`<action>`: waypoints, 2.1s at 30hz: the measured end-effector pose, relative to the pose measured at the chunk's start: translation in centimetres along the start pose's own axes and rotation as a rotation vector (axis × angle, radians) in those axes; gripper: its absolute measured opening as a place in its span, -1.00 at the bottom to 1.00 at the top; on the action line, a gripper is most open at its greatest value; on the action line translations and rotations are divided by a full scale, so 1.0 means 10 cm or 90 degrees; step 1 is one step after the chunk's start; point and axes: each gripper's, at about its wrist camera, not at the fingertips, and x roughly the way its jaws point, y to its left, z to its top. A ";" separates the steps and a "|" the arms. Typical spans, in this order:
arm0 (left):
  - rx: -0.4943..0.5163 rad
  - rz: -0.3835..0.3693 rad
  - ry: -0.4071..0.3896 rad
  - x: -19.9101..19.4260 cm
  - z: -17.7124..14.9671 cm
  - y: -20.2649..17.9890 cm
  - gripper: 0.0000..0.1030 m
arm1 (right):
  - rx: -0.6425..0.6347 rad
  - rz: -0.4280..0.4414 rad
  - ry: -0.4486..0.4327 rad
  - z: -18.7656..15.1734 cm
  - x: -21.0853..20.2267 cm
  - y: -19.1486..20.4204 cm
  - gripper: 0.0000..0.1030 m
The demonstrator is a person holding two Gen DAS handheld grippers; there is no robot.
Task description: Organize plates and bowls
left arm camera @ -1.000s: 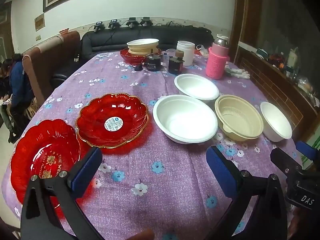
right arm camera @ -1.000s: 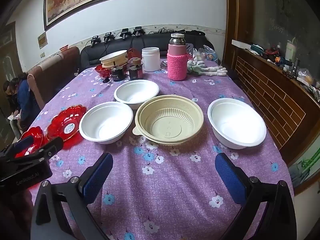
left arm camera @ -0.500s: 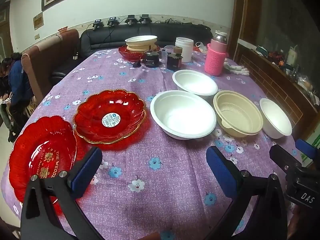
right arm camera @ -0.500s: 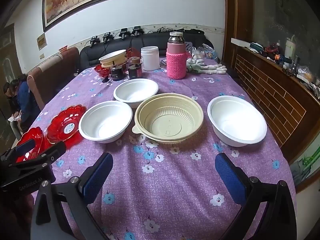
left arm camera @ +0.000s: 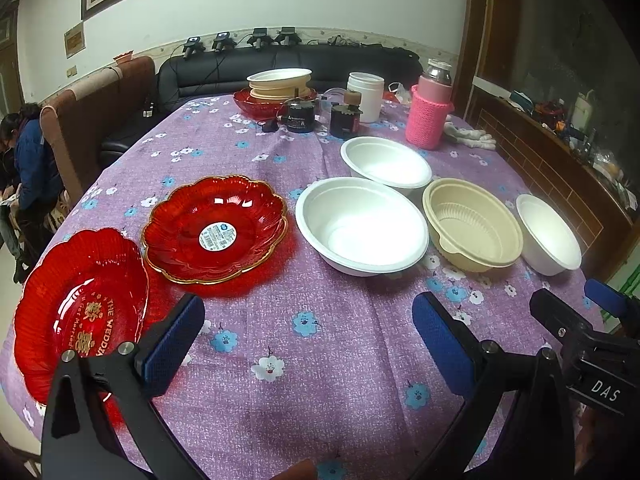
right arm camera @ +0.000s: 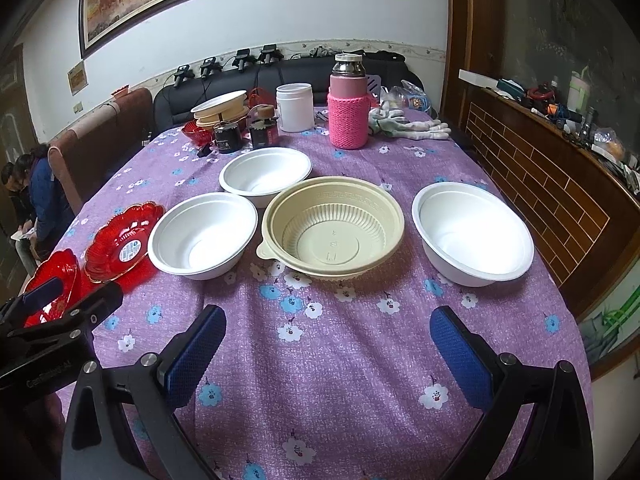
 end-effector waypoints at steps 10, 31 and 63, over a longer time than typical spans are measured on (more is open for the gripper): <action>0.006 -0.003 0.003 0.00 -0.01 -0.03 1.00 | 0.005 -0.002 0.000 0.00 -0.01 -0.03 1.00; 0.011 -0.008 0.008 -0.01 -0.04 -0.03 1.00 | 0.004 -0.002 0.002 -0.01 -0.01 0.00 1.00; 0.010 -0.019 0.009 -0.05 -0.05 -0.02 1.00 | 0.004 0.005 -0.003 0.00 -0.02 0.02 1.00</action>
